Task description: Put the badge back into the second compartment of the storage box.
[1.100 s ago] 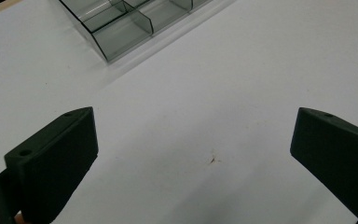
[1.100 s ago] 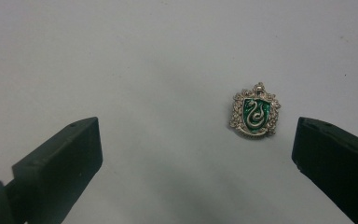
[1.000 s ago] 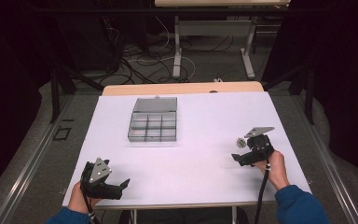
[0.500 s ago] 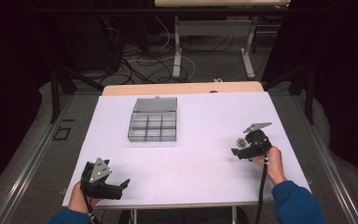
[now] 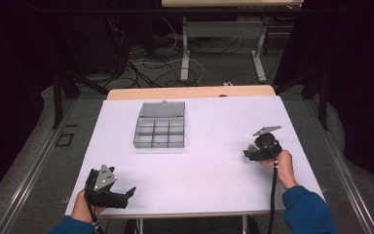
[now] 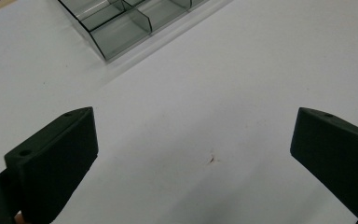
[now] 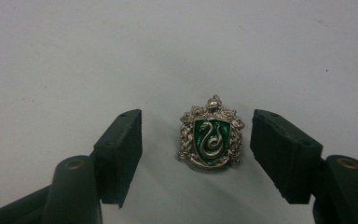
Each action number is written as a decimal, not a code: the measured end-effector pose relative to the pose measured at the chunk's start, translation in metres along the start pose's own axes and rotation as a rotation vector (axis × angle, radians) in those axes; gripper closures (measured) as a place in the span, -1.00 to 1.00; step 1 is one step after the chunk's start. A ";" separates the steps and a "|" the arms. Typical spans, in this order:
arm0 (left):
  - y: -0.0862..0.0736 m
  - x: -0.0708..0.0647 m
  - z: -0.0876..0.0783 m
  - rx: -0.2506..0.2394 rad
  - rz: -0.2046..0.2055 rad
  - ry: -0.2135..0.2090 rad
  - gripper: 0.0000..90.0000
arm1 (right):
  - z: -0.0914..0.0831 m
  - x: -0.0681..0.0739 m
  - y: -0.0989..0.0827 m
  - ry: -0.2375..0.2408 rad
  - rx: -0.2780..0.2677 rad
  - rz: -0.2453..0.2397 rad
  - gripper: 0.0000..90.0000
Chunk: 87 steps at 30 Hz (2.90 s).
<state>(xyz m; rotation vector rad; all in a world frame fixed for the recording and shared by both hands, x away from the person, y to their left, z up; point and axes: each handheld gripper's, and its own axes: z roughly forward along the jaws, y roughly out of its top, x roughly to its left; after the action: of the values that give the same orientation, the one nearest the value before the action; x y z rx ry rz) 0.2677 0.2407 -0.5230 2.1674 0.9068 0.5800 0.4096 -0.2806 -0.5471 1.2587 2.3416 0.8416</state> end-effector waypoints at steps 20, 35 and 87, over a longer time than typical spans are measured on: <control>0.000 0.000 0.000 0.001 0.001 0.000 -0.98 | 0.002 -0.006 -0.004 -0.007 -0.013 0.069 0.26; 0.000 0.000 0.000 0.001 0.002 0.000 -0.98 | 0.002 -0.007 -0.004 -0.010 -0.026 0.061 0.27; 0.000 0.000 -0.002 -0.002 0.016 0.008 -0.98 | -0.033 0.023 0.016 0.019 -0.165 0.015 0.27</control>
<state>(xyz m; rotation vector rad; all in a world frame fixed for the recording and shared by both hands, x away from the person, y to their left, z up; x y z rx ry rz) 0.2667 0.2418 -0.5214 2.1735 0.8939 0.5977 0.3883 -0.2654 -0.5121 1.2053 2.2286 1.0326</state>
